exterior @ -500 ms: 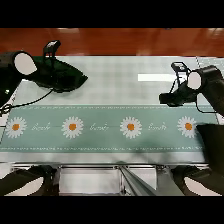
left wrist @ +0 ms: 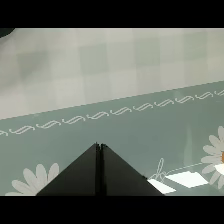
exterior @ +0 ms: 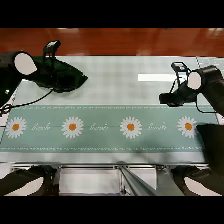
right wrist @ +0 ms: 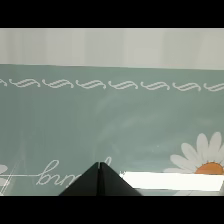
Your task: Fold the shirts.
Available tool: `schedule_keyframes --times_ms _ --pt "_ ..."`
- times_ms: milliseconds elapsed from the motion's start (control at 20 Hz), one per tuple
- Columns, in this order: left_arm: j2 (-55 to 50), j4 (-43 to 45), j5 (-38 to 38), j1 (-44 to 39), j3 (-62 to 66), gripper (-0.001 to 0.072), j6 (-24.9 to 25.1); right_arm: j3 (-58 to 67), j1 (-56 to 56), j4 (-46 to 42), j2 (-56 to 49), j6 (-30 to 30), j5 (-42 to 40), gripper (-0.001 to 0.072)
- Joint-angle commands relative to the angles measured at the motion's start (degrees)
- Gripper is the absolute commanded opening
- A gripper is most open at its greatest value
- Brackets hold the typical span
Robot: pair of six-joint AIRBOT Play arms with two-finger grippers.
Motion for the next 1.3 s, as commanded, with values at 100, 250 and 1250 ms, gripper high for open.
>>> schedule_keyframes --times_ms 100,250,1250 --pt "0.0 0.0 0.0 0.0 0.0 0.0020 0.0 0.0 0.0 0.0 0.0 0.0 -0.5 0.0019" --pt "0.0 0.0 0.2 0.0 0.0 0.0020 0.0 0.0 0.0 -0.6 0.0 0.0 -4.2 0.0019" --pt "-24.6 11.3 22.4 20.3 11.8 0.0505 -2.0 -0.1 0.0 -2.8 -0.1 -0.5 -19.8 0.0410"
